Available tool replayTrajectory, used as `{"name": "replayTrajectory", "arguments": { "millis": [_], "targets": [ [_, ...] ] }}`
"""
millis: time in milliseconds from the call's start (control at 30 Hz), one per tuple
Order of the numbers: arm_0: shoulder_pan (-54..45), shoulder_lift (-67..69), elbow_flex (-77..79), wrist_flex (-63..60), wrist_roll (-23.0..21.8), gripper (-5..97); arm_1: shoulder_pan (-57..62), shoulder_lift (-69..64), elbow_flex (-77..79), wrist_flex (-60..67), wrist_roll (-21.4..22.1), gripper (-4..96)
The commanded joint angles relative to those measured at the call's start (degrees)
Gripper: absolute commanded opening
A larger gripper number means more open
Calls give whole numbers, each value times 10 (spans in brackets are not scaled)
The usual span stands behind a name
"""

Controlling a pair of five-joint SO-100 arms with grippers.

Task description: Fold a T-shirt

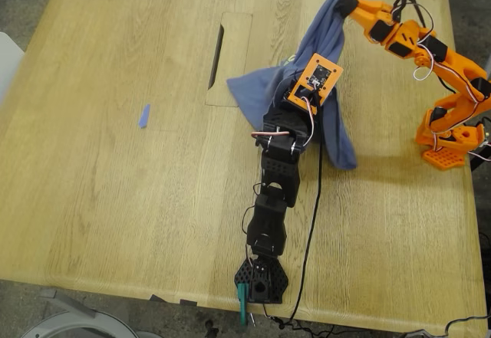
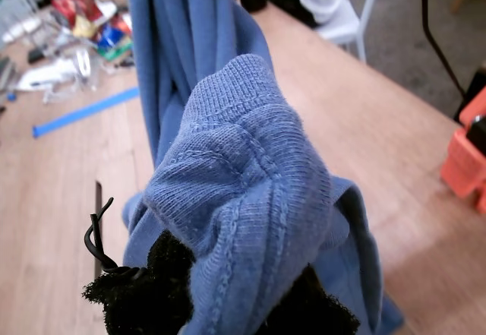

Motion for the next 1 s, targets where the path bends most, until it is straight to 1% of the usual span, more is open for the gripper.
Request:
{"name": "replayTrajectory", "arguments": {
  "millis": [0, 167, 400, 533, 733, 967],
  "targets": [
    [-4, 85, -9, -69, 5, 0, -11, -4, -68, -28, -7, -2],
    [-9, 98, -9, -143, 1, 0, -31, -30, -121, -33, -11, -2],
    [-20, 125, -9, -223, 9, 0, -40, -42, -163, -48, -11, -2],
    [-21, 142, -10, -265, 4, 0, -41, -48, -178, -85, -15, -2],
    [-28, 171, -16, -298, -5, 0, -31, -50, -192, -119, -16, -2],
    [-28, 191, -20, -345, -11, 0, -13, -47, -214, -124, -17, -2]
  ]
}}
